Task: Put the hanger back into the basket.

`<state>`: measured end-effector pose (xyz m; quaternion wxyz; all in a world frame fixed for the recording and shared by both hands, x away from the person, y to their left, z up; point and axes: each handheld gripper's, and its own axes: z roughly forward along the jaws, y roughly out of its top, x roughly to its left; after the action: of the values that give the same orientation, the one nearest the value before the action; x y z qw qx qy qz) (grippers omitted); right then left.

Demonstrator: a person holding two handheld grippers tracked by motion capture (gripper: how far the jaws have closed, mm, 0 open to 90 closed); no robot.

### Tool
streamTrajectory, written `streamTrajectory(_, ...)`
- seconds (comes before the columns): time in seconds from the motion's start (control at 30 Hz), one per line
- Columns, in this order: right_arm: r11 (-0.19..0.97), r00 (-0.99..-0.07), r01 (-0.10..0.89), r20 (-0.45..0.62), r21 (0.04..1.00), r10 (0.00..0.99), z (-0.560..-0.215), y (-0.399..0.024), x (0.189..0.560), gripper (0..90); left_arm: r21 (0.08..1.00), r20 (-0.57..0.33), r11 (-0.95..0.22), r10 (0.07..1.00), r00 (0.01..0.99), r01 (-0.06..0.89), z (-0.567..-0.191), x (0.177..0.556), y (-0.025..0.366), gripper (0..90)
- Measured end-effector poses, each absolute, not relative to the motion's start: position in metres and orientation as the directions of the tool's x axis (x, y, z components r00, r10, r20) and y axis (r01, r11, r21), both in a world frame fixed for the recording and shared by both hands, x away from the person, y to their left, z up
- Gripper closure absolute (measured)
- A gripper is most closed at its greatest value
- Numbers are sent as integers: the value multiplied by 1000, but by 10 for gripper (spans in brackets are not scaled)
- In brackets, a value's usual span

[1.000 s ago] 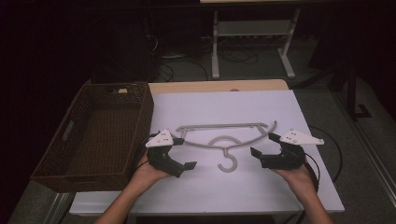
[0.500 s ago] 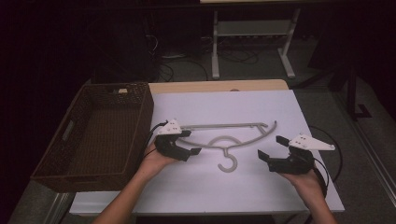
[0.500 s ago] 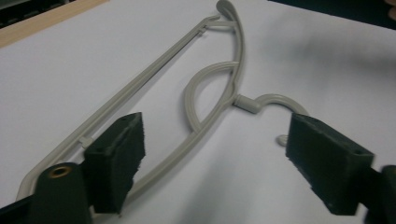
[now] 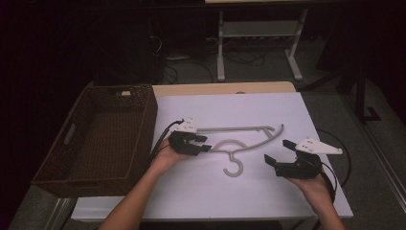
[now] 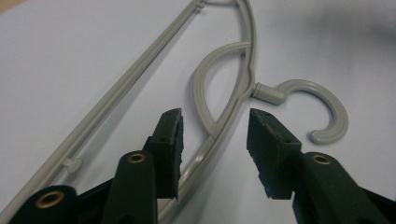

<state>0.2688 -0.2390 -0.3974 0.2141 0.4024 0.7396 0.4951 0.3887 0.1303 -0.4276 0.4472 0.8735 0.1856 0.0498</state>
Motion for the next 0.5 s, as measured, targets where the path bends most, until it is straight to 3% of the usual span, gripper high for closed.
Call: streamTrajectory(0.5,190,-584,381,76,905,808,-399,-241,270,124,744,-84,-607,331,940,280,-446,403,125,656)
